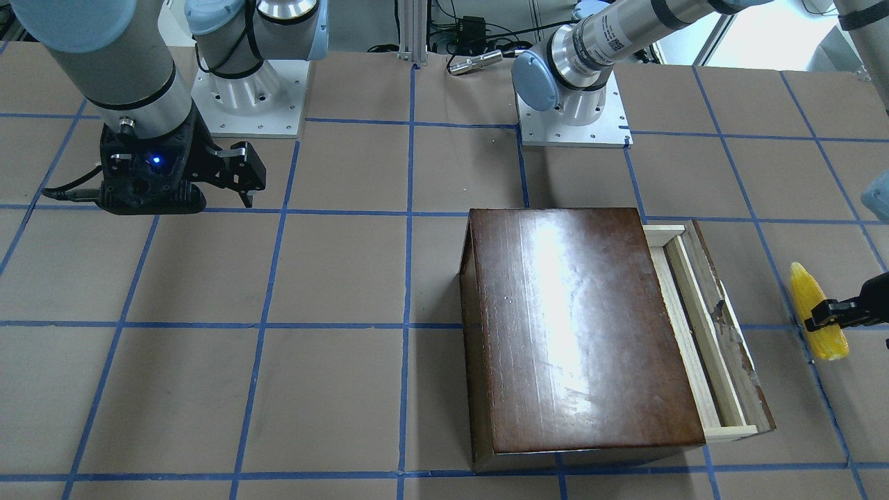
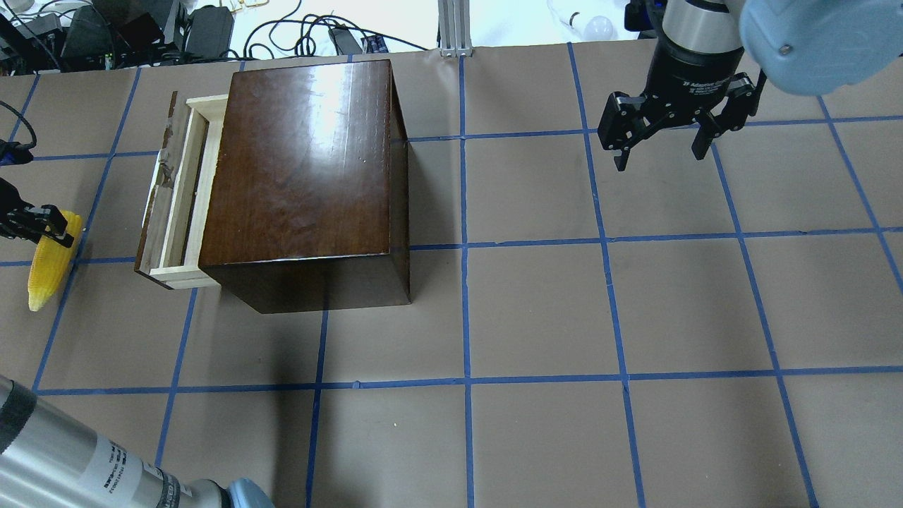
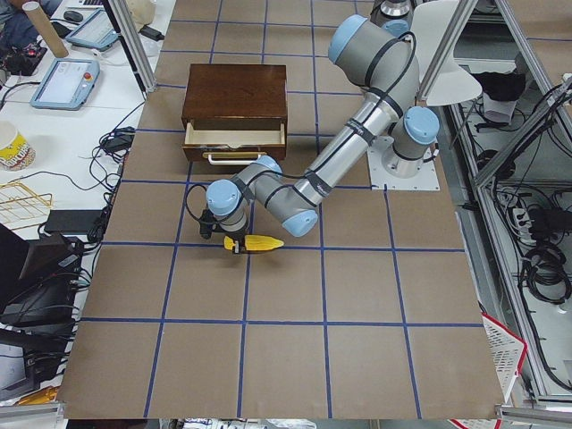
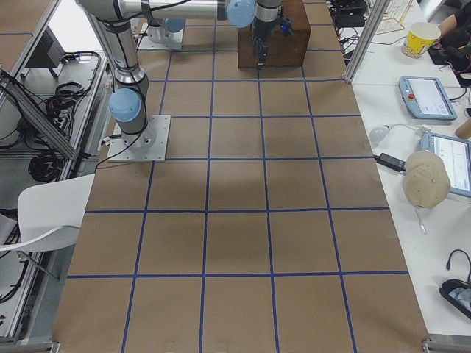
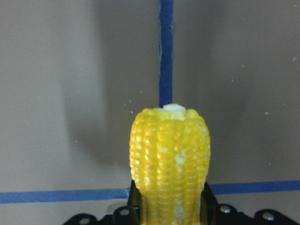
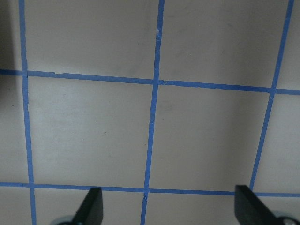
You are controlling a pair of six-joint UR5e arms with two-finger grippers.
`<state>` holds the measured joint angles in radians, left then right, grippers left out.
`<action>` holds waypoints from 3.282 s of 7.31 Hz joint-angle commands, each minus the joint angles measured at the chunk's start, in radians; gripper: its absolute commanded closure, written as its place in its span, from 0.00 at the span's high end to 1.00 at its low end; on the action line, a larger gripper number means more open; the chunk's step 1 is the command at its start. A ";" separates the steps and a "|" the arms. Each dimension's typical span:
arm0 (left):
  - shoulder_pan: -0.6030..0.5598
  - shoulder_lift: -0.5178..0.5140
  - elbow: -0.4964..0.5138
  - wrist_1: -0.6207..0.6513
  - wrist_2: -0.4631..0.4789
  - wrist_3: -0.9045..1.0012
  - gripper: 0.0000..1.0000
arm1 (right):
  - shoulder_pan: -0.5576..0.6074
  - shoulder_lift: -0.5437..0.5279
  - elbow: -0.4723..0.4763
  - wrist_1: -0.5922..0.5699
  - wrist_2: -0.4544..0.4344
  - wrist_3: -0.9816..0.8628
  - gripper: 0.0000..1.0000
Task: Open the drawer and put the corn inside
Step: 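Close the left gripper on the corn and lift it, then carry the corn with the left gripper over the open drawer and lower it, then open the left gripper to drop the corn into the drawer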
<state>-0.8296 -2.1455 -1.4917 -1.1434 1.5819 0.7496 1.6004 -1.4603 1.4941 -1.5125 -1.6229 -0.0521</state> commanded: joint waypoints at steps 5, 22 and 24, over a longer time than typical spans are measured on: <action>-0.208 0.245 0.082 -0.289 0.007 -0.097 0.00 | 0.000 0.000 0.000 0.000 0.000 0.000 1.00; -0.471 0.321 0.037 -0.292 -0.007 -0.460 0.96 | 0.001 0.000 0.000 0.000 0.000 0.000 1.00; -0.499 0.399 0.044 -0.360 -0.007 -0.464 0.96 | 0.000 0.000 0.000 0.000 0.000 0.000 1.00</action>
<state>-1.3090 -1.7930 -1.4510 -1.4627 1.5755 0.2885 1.6013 -1.4604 1.4941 -1.5125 -1.6229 -0.0521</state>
